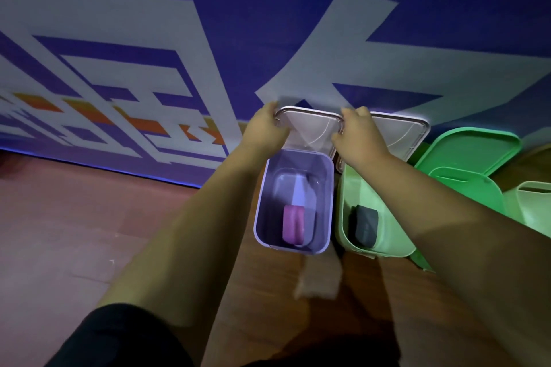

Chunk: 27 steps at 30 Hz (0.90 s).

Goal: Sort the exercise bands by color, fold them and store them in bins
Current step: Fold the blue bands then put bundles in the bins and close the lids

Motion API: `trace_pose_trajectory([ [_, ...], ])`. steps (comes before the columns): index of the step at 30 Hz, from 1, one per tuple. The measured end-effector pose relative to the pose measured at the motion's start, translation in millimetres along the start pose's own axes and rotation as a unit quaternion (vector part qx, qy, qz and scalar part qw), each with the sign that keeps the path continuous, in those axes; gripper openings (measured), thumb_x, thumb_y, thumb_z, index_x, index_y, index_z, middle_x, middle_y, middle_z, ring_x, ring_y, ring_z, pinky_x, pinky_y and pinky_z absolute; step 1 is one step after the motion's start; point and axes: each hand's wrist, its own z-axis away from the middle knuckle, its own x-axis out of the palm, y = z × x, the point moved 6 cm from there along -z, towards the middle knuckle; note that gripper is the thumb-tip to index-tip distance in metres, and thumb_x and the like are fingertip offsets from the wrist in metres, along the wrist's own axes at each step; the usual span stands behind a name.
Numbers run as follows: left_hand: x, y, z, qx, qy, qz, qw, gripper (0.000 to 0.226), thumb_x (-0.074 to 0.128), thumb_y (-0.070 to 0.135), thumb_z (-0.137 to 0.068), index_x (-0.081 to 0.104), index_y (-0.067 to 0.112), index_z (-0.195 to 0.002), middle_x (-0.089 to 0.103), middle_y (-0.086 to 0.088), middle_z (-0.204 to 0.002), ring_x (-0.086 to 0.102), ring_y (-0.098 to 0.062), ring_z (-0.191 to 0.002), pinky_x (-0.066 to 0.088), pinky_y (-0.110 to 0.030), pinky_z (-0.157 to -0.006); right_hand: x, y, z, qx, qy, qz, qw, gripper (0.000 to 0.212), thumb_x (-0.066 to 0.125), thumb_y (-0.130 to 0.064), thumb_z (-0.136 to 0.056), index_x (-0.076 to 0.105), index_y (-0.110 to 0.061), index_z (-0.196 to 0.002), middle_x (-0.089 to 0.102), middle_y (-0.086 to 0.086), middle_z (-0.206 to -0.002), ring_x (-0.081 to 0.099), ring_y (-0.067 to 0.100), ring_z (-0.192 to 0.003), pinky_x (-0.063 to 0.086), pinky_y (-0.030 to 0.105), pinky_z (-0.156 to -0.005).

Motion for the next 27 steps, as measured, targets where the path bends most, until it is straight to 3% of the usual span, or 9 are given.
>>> trace_pose_trajectory([
  [2,-1,1,8,0.019,0.003,0.005,1.0,0.056,0.063,0.015,-0.099,0.05,0.017,-0.154,0.063,-0.007,-0.142,0.064,-0.026,-0.123,0.054,-0.04,-0.107,1,6,5,-0.003,0.007,0.001,1.0,0.021,0.062,-0.015,-0.1,0.064,-0.008,-0.12,0.052,0.016,-0.125,0.063,0.038,-0.099,0.054,0.041,-0.09],
  [5,-1,1,25,0.036,0.008,0.03,0.999,0.054,0.06,0.01,-0.099,0.054,0.018,-0.152,0.063,-0.005,-0.142,0.063,-0.022,-0.125,0.052,-0.034,-0.107,4,12,15,-0.004,0.016,-0.032,0.999,0.022,0.061,-0.017,-0.106,0.074,-0.009,-0.121,0.052,0.013,-0.122,0.06,0.031,-0.097,0.046,0.031,-0.086],
  [8,-7,-2,43,0.033,0.042,0.069,0.996,0.049,0.059,0.012,-0.097,0.06,0.021,-0.145,0.063,-0.003,-0.137,0.064,-0.018,-0.121,0.053,-0.038,-0.109,-4,9,31,-0.027,0.044,-0.076,0.996,0.019,0.064,-0.018,-0.105,0.079,-0.015,-0.115,0.052,0.006,-0.109,0.059,0.027,-0.093,0.04,0.027,-0.081],
  [10,-13,-4,58,0.028,0.065,0.085,0.994,0.041,0.058,0.019,-0.098,0.063,0.023,-0.139,0.063,0.0,-0.133,0.065,-0.016,-0.116,0.056,-0.037,-0.104,-10,3,47,-0.051,0.055,-0.083,0.994,0.016,0.067,-0.019,-0.103,0.079,-0.017,-0.114,0.055,0.005,-0.107,0.058,0.024,-0.093,0.038,0.026,-0.08],
  [14,-24,-15,99,0.019,0.089,0.1,0.991,0.026,0.065,0.032,-0.099,0.066,0.027,-0.124,0.068,0.005,-0.117,0.067,-0.006,-0.098,0.052,-0.019,-0.077,-13,-6,91,-0.099,0.032,-0.099,0.99,0.017,0.071,-0.019,-0.099,0.08,-0.02,-0.113,0.065,0.004,-0.107,0.061,0.022,-0.094,0.04,0.026,-0.082],
  [19,-13,-49,152,-0.012,0.048,0.015,0.999,0.03,0.074,0.026,-0.09,0.063,0.02,-0.117,0.061,0.005,-0.113,0.062,-0.01,-0.097,0.047,-0.02,-0.073,15,-1,153,-0.142,-0.028,-0.097,0.985,0.016,0.073,-0.017,-0.095,0.077,-0.026,-0.107,0.064,-0.005,-0.107,0.063,0.02,-0.099,0.05,0.033,-0.088],
  [21,-1,-66,170,0.003,0.029,-0.034,0.999,0.032,0.079,0.022,-0.087,0.061,0.021,-0.113,0.057,0.005,-0.118,0.061,-0.012,-0.102,0.046,-0.015,-0.078,27,5,169,-0.135,-0.04,-0.078,0.987,0.017,0.074,-0.018,-0.094,0.076,-0.028,-0.107,0.063,-0.007,-0.111,0.063,0.02,-0.104,0.051,0.034,-0.088],
  [24,21,-90,189,0.047,-0.011,-0.107,0.993,0.043,0.086,0.017,-0.085,0.062,0.013,-0.119,0.052,-0.002,-0.138,0.057,-0.017,-0.117,0.039,-0.006,-0.092,44,11,187,-0.136,-0.056,-0.026,0.989,0.018,0.076,-0.019,-0.093,0.075,-0.029,-0.108,0.061,-0.012,-0.114,0.058,0.018,-0.108,0.037,0.027,-0.081],
  [27,35,-104,200,0.047,-0.026,-0.144,0.988,0.04,0.082,0.014,-0.089,0.061,0.01,-0.123,0.046,-0.006,-0.15,0.057,-0.022,-0.124,0.04,-0.018,-0.104,56,14,200,-0.146,-0.075,0.003,0.986,0.017,0.075,-0.022,-0.095,0.074,-0.029,-0.11,0.058,-0.014,-0.115,0.055,0.017,-0.108,0.039,0.027,-0.078],
])
